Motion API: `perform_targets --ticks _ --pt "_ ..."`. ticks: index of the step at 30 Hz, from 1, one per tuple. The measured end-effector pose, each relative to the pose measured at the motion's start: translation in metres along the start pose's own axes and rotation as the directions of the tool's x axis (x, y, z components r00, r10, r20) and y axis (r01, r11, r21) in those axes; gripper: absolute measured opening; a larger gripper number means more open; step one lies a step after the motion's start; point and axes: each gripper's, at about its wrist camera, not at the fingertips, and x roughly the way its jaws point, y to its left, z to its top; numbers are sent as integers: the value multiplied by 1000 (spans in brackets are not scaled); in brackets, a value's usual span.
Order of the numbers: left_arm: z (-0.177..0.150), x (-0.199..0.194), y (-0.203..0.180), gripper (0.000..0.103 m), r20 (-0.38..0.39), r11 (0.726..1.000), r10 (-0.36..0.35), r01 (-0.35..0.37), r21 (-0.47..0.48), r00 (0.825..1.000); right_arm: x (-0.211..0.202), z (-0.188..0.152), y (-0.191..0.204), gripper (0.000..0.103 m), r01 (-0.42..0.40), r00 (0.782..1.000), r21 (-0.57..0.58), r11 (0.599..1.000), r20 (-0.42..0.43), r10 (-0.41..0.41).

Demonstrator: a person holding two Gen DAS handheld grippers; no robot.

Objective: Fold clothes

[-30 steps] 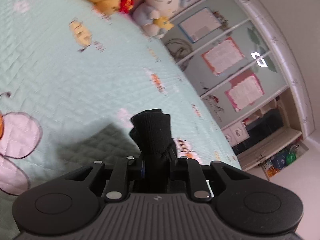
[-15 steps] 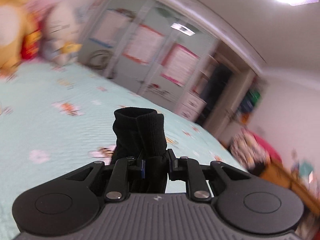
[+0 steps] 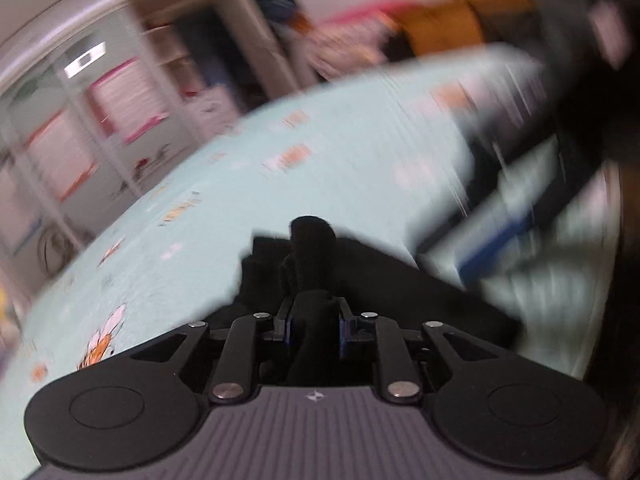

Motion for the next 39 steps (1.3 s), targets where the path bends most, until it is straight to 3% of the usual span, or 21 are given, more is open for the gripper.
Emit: perform_targets --ticks 4,7,11,15,19,23,27,32,39 --pt "-15 4 -12 27 6 996 26 -26 83 1000 5 -7 -16 54 -79 997 58 995 6 79" --pt "-16 5 -3 37 9 998 8 -8 62 1000 10 -5 -19 58 -118 993 82 990 27 116" --pt "-5 -3 3 47 45 995 -88 89 -44 995 11 0 -14 62 -143 989 80 986 50 140" --pt "-1 -16 13 48 90 961 -183 198 -195 979 3 1 -13 62 -138 989 65 988 54 135" --pt "-13 -41 34 48 135 935 -125 162 -316 983 2 2 -9 62 -136 990 50 990 52 133" --pt "-30 -63 41 51 97 934 -6 40 -354 995 5 2 5 62 -119 992 -1 993 48 119" --pt "-31 -63 44 50 50 947 33 -16 -321 998 7 1 22 62 -100 992 -53 994 67 103" --pt "-22 -58 25 50 51 976 8 4 -216 999 15 2 43 61 -99 993 -126 987 49 106" --pt "-26 -41 13 50 -32 988 -26 20 -156 999 44 10 44 61 21 999 -138 990 -22 -24"
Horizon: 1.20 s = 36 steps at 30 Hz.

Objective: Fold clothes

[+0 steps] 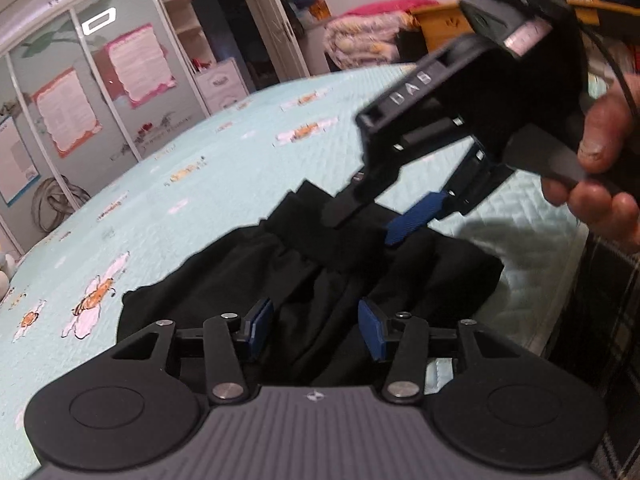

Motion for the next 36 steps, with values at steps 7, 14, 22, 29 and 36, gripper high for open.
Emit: perform_targets --ticks 7,14,22,29,36 --pt "-5 3 -2 6 -24 999 14 -13 46 1000 13 1 6 8 3 1000 -72 997 -30 -5" --pt "0 -45 5 6 97 993 -57 46 105 994 -30 -5 -2 7 -147 989 80 986 0 147" --pt "-21 -21 -10 9 2 985 -93 92 144 996 -25 -20 -13 11 -75 996 32 997 -49 77" --pt "-20 -17 -12 11 2 990 -83 82 117 997 -42 -11 -3 65 -42 998 -39 998 45 44" --pt "-24 -17 -12 11 -1 991 -87 87 99 996 -27 -5 12 67 21 995 -215 976 104 2"
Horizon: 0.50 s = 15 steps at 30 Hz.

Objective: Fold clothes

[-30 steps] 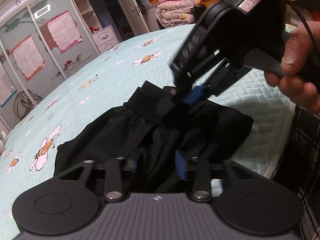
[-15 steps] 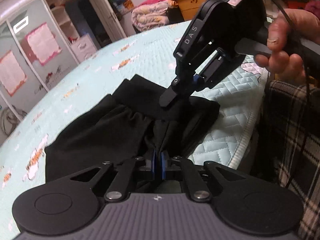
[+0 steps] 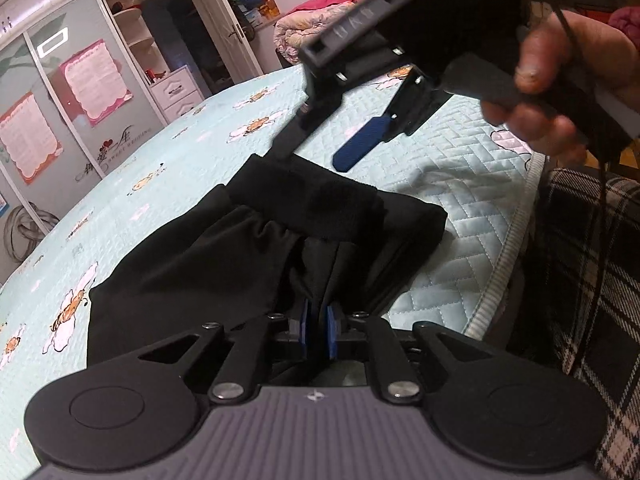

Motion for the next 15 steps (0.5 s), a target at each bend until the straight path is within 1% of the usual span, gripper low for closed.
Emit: perform_targets --ticks 2,5,7,9,10,12,13,14,15 --pt "0 1 1 11 -2 1000 -4 4 -7 1000 3 4 -12 67 -74 997 113 991 0 75" --pt "1 1 -1 10 -6 1000 -3 3 -4 1000 9 9 -33 67 -184 982 283 941 9 189" --pt "2 2 -2 10 -8 1000 -2 1 -1 1000 13 12 -42 67 -217 973 346 913 5 230" --pt "3 1 0 11 -10 1000 -5 5 -9 1000 13 17 -44 67 -211 975 358 910 7 223" --pt "4 -1 1 14 -9 1000 -11 11 -17 1000 10 19 -46 67 -207 976 358 910 16 216" --pt "7 -5 8 26 8 997 -43 43 -57 999 3 21 -49 67 -203 979 361 910 43 202" --pt "8 -7 12 36 22 995 -60 61 -81 998 0 20 -51 66 -202 979 363 910 57 195" --pt "9 -10 15 38 37 992 -71 74 -104 997 -4 19 -53 64 -199 980 362 911 71 185" --pt "10 -12 18 38 48 989 -79 85 -120 996 -5 17 -53 61 -192 981 354 915 74 177"
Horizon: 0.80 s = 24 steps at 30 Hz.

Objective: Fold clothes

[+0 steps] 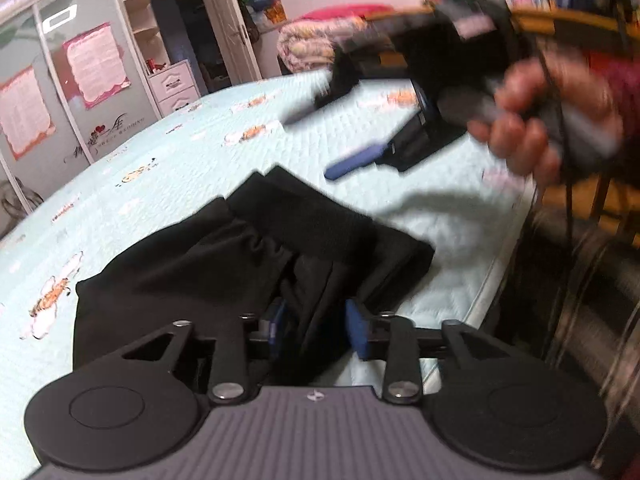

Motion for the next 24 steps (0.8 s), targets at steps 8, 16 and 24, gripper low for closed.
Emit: perform_targets --ticks 8,16,24 --pt "40 -11 40 38 97 960 -69 93 -266 993 16 -11 -8 28 27 999 -26 999 19 -27" --pt "112 62 60 39 -48 969 -30 17 -245 998 30 -27 -6 19 39 999 -82 996 34 -37" --pt "129 116 60 33 -233 984 -17 -25 -178 972 37 -35 -1 15 93 994 -127 988 70 -85"
